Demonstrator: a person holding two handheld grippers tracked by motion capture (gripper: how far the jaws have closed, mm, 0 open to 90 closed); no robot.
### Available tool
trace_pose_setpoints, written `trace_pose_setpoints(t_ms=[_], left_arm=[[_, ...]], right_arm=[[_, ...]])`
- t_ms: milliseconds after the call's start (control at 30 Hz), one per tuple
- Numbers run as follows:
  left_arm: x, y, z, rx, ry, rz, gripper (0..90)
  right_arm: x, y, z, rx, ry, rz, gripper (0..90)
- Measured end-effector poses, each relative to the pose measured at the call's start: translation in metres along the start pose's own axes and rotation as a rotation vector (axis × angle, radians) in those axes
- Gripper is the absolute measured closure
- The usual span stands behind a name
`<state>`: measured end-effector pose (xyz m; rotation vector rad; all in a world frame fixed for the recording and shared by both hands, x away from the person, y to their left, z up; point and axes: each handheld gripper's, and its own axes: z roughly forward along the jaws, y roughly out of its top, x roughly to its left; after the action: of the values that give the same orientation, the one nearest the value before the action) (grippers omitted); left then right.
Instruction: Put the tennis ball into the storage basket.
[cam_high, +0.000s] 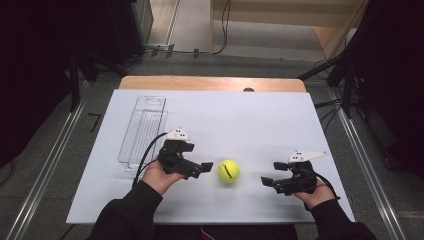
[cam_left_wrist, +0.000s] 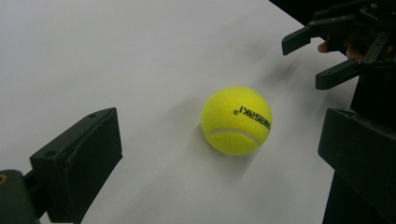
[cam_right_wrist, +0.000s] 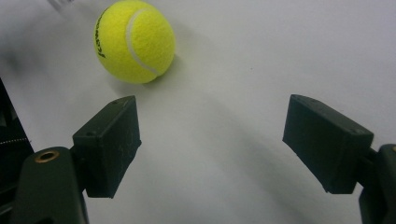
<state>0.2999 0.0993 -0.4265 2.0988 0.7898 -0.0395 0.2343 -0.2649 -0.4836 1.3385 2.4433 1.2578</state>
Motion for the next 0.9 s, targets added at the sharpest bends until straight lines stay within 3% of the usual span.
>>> trace_pose_setpoints(t_ms=[500,900], left_arm=[[-0.007,0.015,0.009,-0.008,-0.016,0.012,0.3],[-0.017,0.026,0.028,0.009,-0.027,0.043,0.3]], right_arm=[[0.002,0.0,0.003,0.021,0.001,-0.005,16.9],[0.002,0.0,0.002,0.023,-0.002,-0.002,16.9]])
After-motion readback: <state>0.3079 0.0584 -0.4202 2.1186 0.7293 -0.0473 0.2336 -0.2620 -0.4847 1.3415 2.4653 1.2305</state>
